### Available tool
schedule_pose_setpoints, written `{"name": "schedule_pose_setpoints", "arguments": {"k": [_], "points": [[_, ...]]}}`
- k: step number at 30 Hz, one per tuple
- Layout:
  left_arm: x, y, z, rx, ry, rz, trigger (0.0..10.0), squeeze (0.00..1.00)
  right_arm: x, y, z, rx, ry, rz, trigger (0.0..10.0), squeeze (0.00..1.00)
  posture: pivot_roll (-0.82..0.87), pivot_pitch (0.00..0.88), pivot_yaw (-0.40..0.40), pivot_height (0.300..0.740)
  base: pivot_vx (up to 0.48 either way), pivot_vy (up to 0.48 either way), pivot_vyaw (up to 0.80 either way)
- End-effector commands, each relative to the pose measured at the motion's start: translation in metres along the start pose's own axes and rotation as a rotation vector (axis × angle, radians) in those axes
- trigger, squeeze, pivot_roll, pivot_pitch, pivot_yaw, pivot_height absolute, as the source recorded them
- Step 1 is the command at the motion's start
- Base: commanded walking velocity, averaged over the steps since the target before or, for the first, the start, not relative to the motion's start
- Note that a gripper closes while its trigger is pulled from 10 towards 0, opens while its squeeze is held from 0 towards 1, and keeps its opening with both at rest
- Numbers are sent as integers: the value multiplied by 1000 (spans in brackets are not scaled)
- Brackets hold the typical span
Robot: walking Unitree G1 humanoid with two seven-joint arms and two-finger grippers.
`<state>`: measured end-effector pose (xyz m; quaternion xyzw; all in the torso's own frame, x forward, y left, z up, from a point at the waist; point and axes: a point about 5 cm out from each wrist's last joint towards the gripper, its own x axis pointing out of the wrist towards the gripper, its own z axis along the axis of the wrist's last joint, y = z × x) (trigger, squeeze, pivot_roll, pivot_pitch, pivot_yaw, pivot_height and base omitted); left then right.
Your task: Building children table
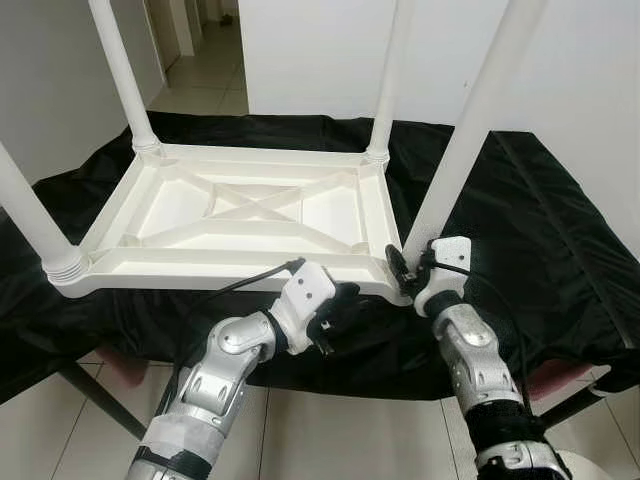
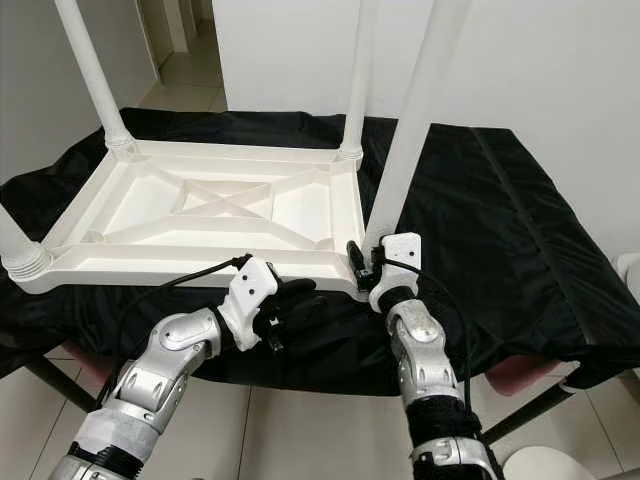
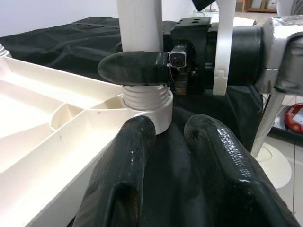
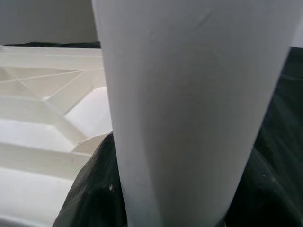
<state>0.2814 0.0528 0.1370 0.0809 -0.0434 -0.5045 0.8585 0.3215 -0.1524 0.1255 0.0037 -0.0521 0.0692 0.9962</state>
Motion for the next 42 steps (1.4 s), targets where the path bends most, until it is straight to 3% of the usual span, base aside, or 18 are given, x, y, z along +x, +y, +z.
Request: {"name": "schedule_pose_setpoints", "arguments": {"k": [1, 2, 3, 4, 6, 9, 15, 16, 22, 30, 31, 35, 38, 40, 42], "points": [[0, 0, -3, -13, 8, 22, 10000, 0, -9, -3, -14, 4, 69, -94, 10000, 0, 15, 0, -19, 740, 0, 0, 0], [0, 0, -3, -13, 8, 22, 10000, 0, -9, -3, -14, 4, 69, -94, 10000, 0, 15, 0, -19, 740, 0, 0, 0], [0, 1, -3, -13, 9, 24, 10000, 0, -15, 1, -19, 7, 90, -201, 10000, 0, 16, 0, -23, 740, 0, 0, 0], [0, 1, -3, -13, 9, 24, 10000, 0, -15, 1, -19, 7, 90, -201, 10000, 0, 16, 0, -23, 740, 0, 0, 0], [-1, 1, -3, -15, 9, 28, 10000, 0, -23, 13, -23, 38, 113, -339, 10000, 0, 25, 0, -31, 740, 0, 0, 0], [-1, 2, -3, -20, 4, 33, 10000, 0, -23, 28, -15, 88, 96, -314, 10000, 0, 25, 0, -30, 740, 0, 0, 0], [0, 1, -2, -19, 2, 26, 10000, 0, -23, 26, -10, 60, 80, -303, 10000, 0, 23, 0, -28, 740, 0, 0, 0], [0, 2, -2, -18, 2, 28, 10000, 0, -22, 28, -7, 62, 64, -292, 10000, 1000, 25, 0, -28, 740, 0, 0, 0], [-1, 3, -1, -18, 1, 32, 10000, 0, -23, 30, -2, 60, 35, -276, 10000, 1000, 27, 0, -30, 740, 0, 0, 0], [0, 2, 0, -22, -6, 30, 10000, 0, -24, 21, 0, 62, 23, -221, 10000, 1000, 28, 0, -31, 740, 0, 0, 0], [0, 2, 0, -21, -8, 27, 10000, 0, -25, 18, -2, 74, 32, -168, 10000, 0, 27, 0, -24, 740, 0, 0, 0], [0, 2, 1, -17, -9, 24, 10000, 0, -27, 14, -4, 77, 42, -105, 10000, 0, 27, 0, -23, 740, 0, 0, 0], [0, 4, 1, -14, -7, 20, 10000, 0, -30, 11, -9, 77, 47, 35, 10000, 0, 26, 0, -17, 740, 0, 0, 0], [0, 4, 1, -14, -7, 20, 10000, 0, -30, 11, -9, 77, 47, 35, 10000, 0, 26, 0, -17, 740, 0, 0, 0], [0, 5, 2, -12, -10, 16, 10000, 0, -29, 4, -11, 28, 48, 128, 10000, 0, 26, 0, -12, 740, 0, 0, 0]]}}
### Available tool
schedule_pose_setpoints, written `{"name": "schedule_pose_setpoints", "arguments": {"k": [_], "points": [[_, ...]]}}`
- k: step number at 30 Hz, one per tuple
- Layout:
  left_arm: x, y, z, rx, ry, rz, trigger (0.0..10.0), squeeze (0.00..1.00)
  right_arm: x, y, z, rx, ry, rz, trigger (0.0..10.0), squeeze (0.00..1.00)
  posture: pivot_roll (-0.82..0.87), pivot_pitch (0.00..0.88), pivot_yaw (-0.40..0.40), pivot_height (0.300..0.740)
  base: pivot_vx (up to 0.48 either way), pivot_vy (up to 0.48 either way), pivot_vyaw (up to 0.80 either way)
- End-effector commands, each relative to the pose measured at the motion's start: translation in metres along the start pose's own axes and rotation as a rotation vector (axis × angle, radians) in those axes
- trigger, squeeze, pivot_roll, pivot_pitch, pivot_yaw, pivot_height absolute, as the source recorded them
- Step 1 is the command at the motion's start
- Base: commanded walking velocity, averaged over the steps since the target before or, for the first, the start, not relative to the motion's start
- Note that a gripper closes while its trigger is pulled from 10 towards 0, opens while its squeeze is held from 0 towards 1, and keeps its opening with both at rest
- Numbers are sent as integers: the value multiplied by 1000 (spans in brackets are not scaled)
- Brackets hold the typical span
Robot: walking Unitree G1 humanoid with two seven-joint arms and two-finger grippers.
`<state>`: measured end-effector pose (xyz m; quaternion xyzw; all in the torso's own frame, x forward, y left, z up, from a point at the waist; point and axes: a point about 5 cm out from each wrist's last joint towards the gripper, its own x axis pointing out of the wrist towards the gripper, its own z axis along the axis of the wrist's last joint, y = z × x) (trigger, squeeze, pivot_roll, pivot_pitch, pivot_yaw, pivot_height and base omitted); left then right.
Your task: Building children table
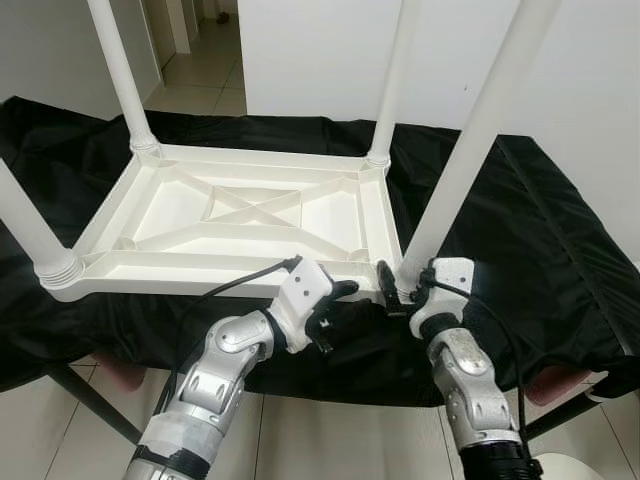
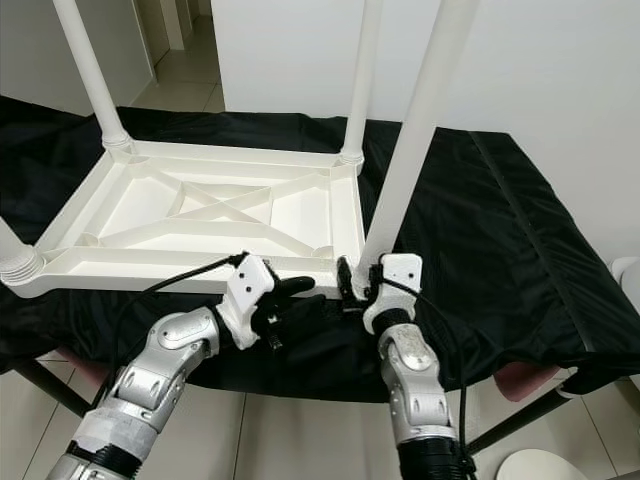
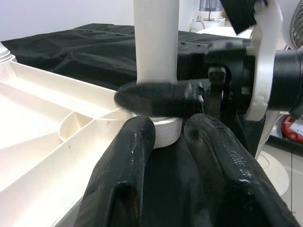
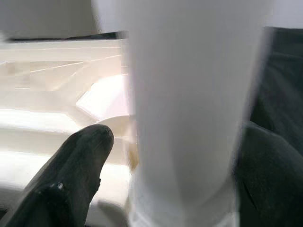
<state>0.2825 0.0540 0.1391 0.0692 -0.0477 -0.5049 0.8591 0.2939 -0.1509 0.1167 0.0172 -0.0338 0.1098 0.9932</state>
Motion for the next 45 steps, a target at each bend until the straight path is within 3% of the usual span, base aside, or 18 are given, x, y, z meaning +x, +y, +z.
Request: {"name": "schedule_pose_setpoints", "arguments": {"k": [1, 6, 7, 17, 18, 21, 22, 32, 33, 45], "points": [[1, 3, 0, 4, 9, 15, 10000, 0, -1, -1, -5, -6, 15, 47, 10000, 0, 26, 0, -12, 740, 0, 0, 0], [2, 5, 1, 5, 5, 14, 10000, 0, 4, -7, -5, -56, 17, 118, 10000, 0, 26, 0, -3, 740, 0, 0, 0], [3, 5, 2, 8, 4, 10, 10000, 0, 11, -11, -5, -113, 30, 201, 10000, 0, 28, 0, 1, 740, 0, 0, 0], [5, 6, 3, 11, -1, 5, 10000, 0, 28, -16, -5, -170, 68, 338, 10000, 0, 40, 0, 0, 740, 0, 0, 0], [5, 6, 4, 12, -3, 8, 10000, 0, 30, -16, -5, -181, 76, 364, 2902, 0, 43, 0, 1, 740, 0, 0, 0], [5, 6, 4, 13, -3, 9, 10000, 0, 31, -17, -5, -185, 78, 372, 2902, 0, 43, 0, 1, 740, 0, 0, 0], [5, 6, 5, 11, -6, 10, 10000, 0, 31, -18, -6, -190, 80, 379, 0, 0, 47, 0, -2, 740, 0, 0, 0], [7, 8, 7, 13, -17, 20, 10000, 0, 25, -22, -16, -175, 100, 392, 0, 0, 48, 0, -11, 740, 0, 0, 0], [8, 9, 8, 15, -19, 20, 10000, 0, 25, -23, -17, -173, 99, 387, 10000, 0, 47, 0, -12, 740, 0, 0, 0], [11, 14, 13, 18, -36, 38, 10000, 0, 22, -22, -11, -104, 61, 133, 10000, 0, 17, 0, -7, 740, 0, 0, 0]]}}
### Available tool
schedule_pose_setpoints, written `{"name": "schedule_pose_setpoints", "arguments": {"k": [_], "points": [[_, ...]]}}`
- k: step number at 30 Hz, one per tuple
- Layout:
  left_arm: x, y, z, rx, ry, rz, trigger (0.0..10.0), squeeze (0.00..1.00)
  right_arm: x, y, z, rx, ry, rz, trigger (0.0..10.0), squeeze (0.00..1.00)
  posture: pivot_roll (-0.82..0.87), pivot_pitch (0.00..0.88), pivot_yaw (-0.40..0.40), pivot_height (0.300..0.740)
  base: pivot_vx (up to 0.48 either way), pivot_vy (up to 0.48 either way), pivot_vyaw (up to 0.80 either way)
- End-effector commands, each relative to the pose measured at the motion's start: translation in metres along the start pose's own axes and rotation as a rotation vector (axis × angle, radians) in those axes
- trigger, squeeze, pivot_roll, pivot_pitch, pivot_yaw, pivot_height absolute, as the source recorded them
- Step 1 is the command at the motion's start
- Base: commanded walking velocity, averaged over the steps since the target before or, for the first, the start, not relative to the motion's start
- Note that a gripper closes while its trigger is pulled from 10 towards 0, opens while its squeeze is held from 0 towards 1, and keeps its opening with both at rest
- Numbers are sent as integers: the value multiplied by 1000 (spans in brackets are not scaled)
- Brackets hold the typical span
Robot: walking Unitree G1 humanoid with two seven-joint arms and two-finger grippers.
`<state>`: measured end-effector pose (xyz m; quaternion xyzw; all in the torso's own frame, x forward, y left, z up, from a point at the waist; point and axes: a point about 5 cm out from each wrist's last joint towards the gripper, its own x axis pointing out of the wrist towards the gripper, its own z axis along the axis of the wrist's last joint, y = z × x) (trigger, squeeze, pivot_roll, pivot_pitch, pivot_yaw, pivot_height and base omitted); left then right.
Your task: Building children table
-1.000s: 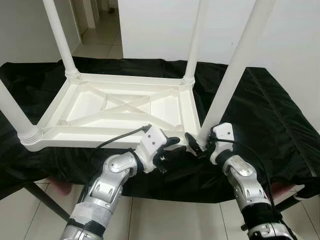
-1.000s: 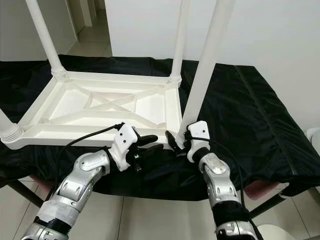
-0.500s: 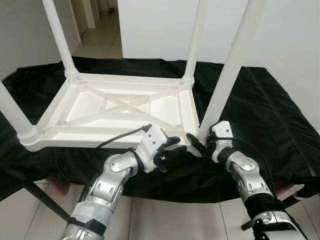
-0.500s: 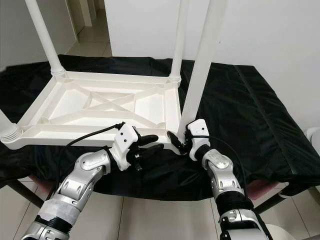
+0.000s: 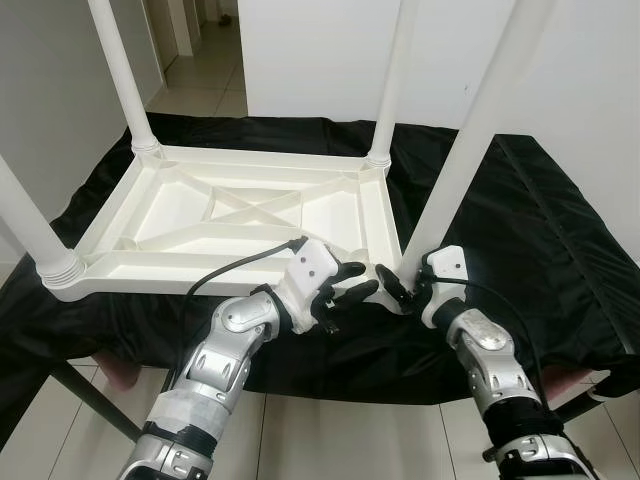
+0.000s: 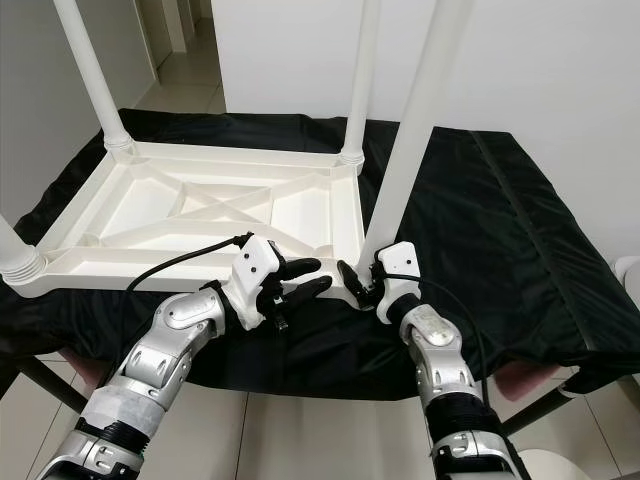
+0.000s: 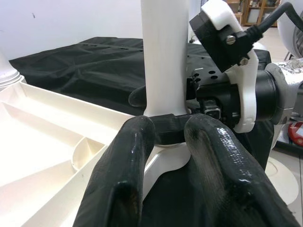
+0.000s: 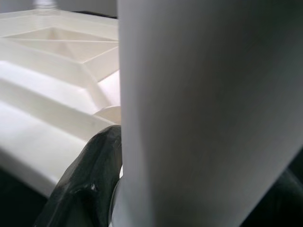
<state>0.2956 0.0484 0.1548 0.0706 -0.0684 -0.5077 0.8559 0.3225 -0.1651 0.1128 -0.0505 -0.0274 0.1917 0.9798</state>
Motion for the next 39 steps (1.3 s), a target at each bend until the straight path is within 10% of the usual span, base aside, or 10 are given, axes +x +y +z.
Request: {"name": "schedule_pose_setpoints", "arguments": {"k": [1, 10, 23, 24, 25, 26, 32, 33, 39], "points": [[-1, 2, 0, -5, -2, 41, 10000, 0, -3, 3, -6, 51, 34, -117, 10000, 0, 15, 0, -3, 740, 0, 0, 0], [-1, 3, 5, 4, -9, 32, 10000, 0, -3, 41, -9, 222, 76, -508, 10000, 0, 22, 0, -23, 740, 0, 0, 0], [1, 1, 8, -2, -25, 40, 10000, 0, -4, 47, 5, 210, 24, -490, 10000, 0, 16, 0, -28, 740, 0, 0, 0], [0, 1, 9, 0, -26, 42, 10000, 0, -5, 47, 6, 208, 23, -491, 10000, 294, 16, 0, -28, 740, 0, 0, 0], [0, 1, 9, 0, -26, 42, 10000, 0, -5, 47, 6, 208, 23, -491, 10000, 294, 16, 0, -28, 740, 0, 0, 0], [0, 2, 10, 0, -27, 47, 10000, 0, -5, 46, 9, 210, 6, -461, 10000, 1000, 15, 0, -29, 740, 0, 0, 0], [-2, 3, 11, 5, -25, 53, 10000, 0, -8, 41, 16, 187, -29, -375, 10000, 1000, 19, 0, -28, 740, 0, 0, 0], [-3, 3, 12, 9, -24, 53, 10000, 0, -10, 37, 17, 157, -29, -326, 10000, 0, 19, 0, -29, 740, 0, 0, 0], [-4, 3, 12, 12, -21, 54, 10000, 0, -10, 30, 20, 115, -46, -216, 10000, 0, 19, 0, -28, 740, 0, 0, 0]]}}
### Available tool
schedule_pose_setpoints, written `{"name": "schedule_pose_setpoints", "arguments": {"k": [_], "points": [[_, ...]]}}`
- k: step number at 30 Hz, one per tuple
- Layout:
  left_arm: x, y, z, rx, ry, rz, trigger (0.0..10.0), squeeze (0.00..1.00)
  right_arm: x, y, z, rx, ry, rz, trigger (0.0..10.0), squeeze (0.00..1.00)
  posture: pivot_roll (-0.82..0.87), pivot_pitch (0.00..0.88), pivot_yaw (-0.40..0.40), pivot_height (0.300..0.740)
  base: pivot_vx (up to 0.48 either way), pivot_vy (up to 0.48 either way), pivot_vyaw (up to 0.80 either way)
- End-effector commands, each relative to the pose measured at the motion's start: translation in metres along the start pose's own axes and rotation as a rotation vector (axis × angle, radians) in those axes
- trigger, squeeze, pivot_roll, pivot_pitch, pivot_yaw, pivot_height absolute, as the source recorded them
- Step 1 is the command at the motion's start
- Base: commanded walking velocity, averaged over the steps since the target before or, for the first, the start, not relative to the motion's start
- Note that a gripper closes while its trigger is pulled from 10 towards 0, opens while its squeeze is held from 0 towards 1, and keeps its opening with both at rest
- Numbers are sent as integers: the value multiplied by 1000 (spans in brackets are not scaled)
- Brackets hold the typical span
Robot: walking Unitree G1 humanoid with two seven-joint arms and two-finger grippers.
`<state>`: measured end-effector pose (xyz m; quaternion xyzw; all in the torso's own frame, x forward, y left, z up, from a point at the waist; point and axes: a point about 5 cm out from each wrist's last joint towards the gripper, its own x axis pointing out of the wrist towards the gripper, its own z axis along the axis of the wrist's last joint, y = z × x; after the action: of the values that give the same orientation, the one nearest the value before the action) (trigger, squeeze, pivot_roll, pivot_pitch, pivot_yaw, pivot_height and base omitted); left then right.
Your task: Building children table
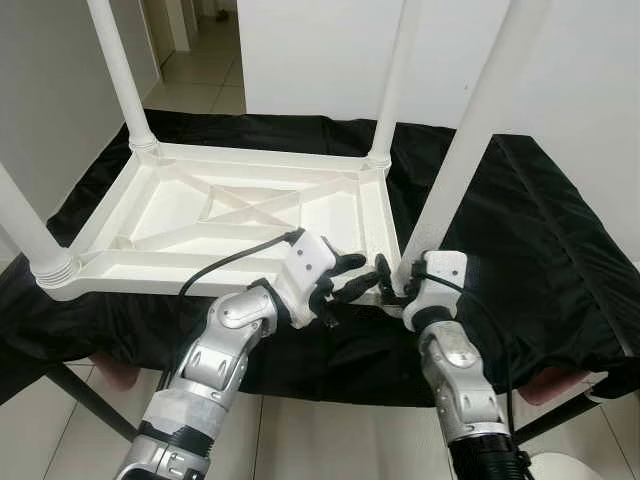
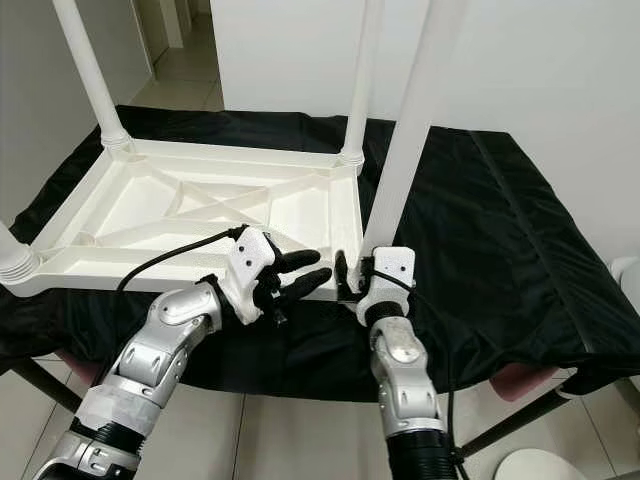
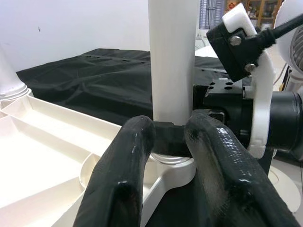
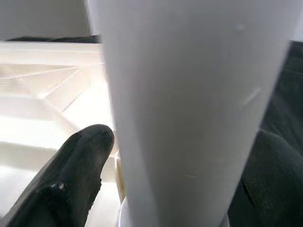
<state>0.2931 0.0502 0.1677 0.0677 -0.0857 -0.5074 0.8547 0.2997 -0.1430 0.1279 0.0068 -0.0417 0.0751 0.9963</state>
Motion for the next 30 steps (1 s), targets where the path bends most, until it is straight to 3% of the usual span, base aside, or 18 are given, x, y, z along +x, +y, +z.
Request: {"name": "schedule_pose_setpoints", "arguments": {"k": [1, 6, 9, 17, 18, 21, 22, 24, 25, 26, 30], "points": [[-2, 2, -1, 1, 13, 53, 10000, 0, 2, 2, 1, 1, -6, 53, 10000, 0, 19, 0, -28, 740, 0, 0, 0], [-1, 2, 0, 4, 14, 51, 10000, 0, 3, -3, 2, -46, -12, 120, 10000, 0, 17, 0, -22, 740, 0, 0, 0], [1, -1, 0, 2, 16, 35, 10000, 0, 8, -13, 4, -109, -2, 231, 10000, 0, 14, 0, -21, 740, 0, 0, 0], [4, -7, -2, -6, 24, 1, 10000, 0, 15, -20, 5, -142, 11, 312, 10000, 0, 11, 0, -20, 740, 0, 0, 0], [4, -14, -6, -4, 45, -25, 10000, 0, 18, -23, 3, -155, 35, 379, 4549, 0, 16, 0, -24, 740, 0, 0, 0], [4, -17, -9, 2, 54, -33, 10000, 0, 18, -24, 2, -158, 42, 401, 4549, 0, 16, 0, -24, 740, 0, 0, 0], [3, -19, -11, 1, 61, -36, 10000, 0, 18, -25, 1, -159, 52, 414, 3412, 0, 19, 0, -25, 740, 0, 0, 0], [3, -20, -12, -1, 65, -36, 10000, 0, 18, -26, 0, -162, 57, 422, 2902, 0, 19, 0, -27, 740, 0, 0, 0], [2, -20, -13, -4, 67, -35, 10000, 0, 18, -27, -1, -163, 63, 425, 2078, 0, 21, 0, -29, 740, 0, 0, 0], [2, -21, -14, -6, 71, -33, 10000, 0, 17, -29, -4, -161, 73, 429, 0, 0, 22, 0, -30, 740, 0, 0, 0], [1, -21, -14, -5, 74, -32, 10000, 0, 16, -31, -6, -163, 87, 437, 0, 0, 22, 0, -32, 740, 0, 0, 0]]}}
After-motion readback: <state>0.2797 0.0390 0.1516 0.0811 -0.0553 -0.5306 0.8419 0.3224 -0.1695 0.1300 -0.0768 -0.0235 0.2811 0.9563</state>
